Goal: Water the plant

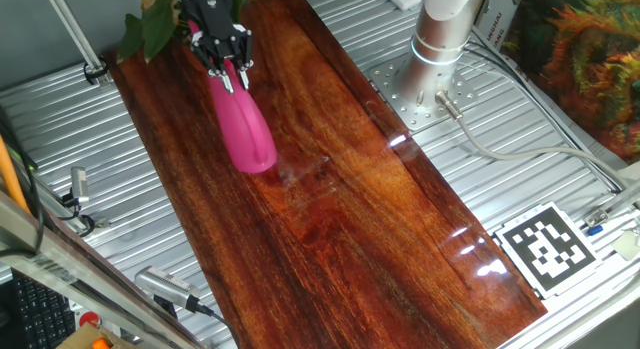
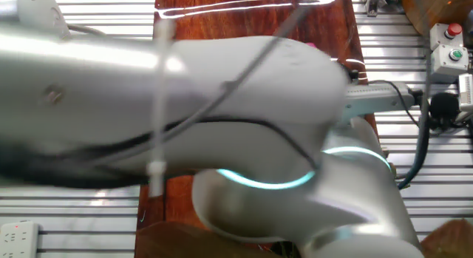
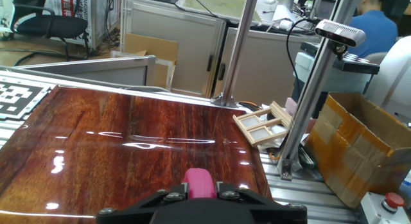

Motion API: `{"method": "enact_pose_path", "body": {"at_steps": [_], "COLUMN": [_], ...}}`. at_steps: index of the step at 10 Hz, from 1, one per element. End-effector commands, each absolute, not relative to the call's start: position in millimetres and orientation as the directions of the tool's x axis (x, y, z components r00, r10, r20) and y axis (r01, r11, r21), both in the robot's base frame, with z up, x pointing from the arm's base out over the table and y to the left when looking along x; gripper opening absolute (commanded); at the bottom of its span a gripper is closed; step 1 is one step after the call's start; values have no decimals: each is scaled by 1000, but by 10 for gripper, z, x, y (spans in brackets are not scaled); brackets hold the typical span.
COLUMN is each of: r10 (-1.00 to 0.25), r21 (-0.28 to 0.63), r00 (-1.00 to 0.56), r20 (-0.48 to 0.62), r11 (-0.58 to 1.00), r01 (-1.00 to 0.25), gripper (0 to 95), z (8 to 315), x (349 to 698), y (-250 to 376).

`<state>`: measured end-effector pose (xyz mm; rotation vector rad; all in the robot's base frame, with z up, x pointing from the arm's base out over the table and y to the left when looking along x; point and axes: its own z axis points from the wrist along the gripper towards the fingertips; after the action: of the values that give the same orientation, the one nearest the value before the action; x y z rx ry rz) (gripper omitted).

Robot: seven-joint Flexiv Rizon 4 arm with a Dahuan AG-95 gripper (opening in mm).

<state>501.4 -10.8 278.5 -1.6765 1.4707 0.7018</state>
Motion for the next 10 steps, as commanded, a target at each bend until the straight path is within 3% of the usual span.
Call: {"method": "enact_pose_path", "body": {"at_steps": [1, 2, 3, 4, 5, 10], "r10": [-649, -812, -873, -950, -964, -961], "r21": [-133, -78, -53, -8, 12, 43], "r00": [107, 33, -7, -82, -108, -193], "r20": [-754, -583, -488, -301, -243, -199], "r11": [-10, 16, 37, 88, 108, 188], "r01": [-991, -997, -998, -996, -994, -981], "gripper": [0, 0, 0, 0, 0, 0], "z": [2798, 2884, 2949, 3115, 3178, 3222], "x": [5042, 5038, 5033, 5018, 5011, 5023], "y": [-104, -93, -87, -59, -47, -29]}}
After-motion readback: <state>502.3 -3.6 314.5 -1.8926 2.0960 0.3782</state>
